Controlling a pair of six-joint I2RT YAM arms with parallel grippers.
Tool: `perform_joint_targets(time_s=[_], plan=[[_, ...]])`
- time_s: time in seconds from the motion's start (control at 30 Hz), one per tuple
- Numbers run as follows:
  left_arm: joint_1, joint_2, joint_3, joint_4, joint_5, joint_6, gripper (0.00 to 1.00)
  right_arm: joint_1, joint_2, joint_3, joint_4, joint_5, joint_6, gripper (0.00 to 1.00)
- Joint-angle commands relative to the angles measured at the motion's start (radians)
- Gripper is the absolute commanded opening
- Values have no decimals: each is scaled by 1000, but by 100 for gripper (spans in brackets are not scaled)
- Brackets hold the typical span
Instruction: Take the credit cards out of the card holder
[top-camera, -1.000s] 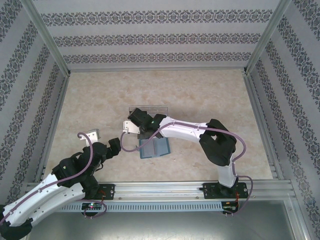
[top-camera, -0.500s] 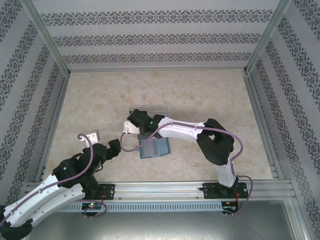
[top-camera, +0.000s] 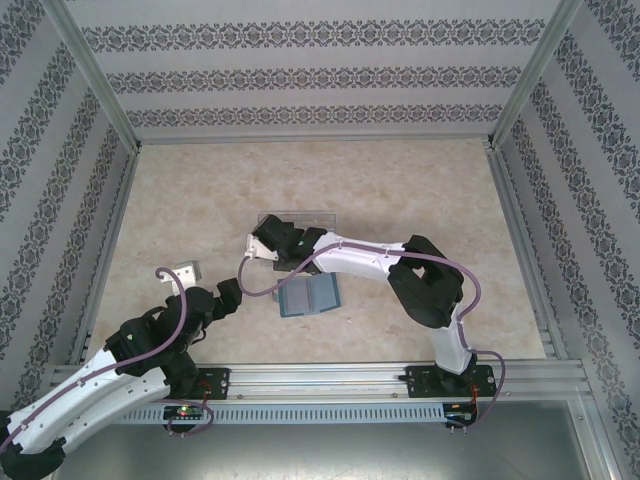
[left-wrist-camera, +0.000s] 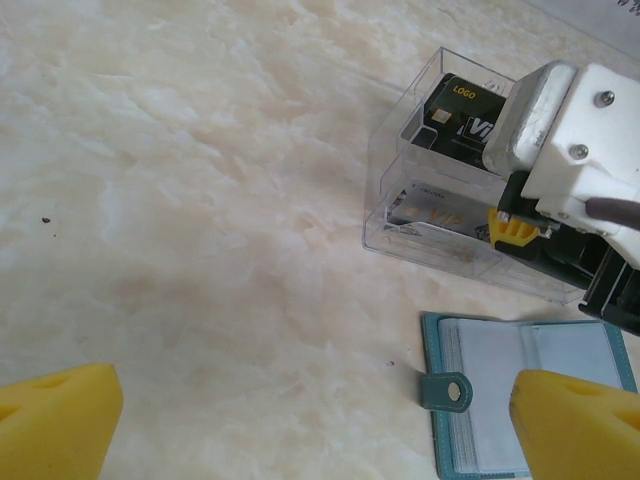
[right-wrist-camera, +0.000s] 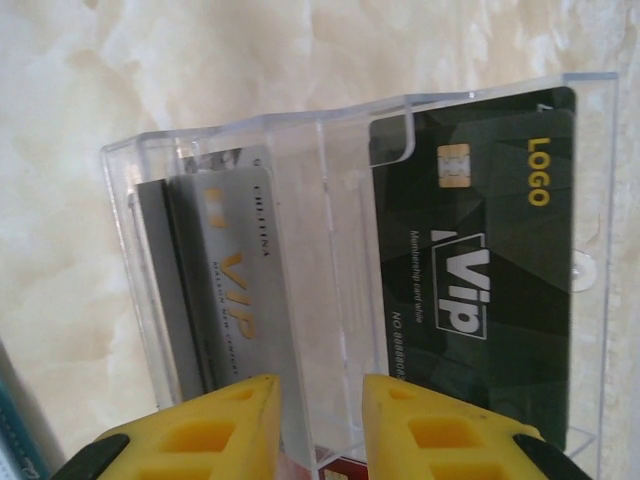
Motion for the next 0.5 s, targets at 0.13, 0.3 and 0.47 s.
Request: perform_joint_targets(time_s=[0.13,0.3,0.47], plan=[[2,-14,-8,-36,-18,-11,100,-7,-98,-58,34,-80,62,38],[2,-14,-13,-31,-13,-13,100,1,-134,-89,7,-162,75,48],[2,-14,-15,-32,-9,-14,100,7,-63,-57,-31,-127,78,50]])
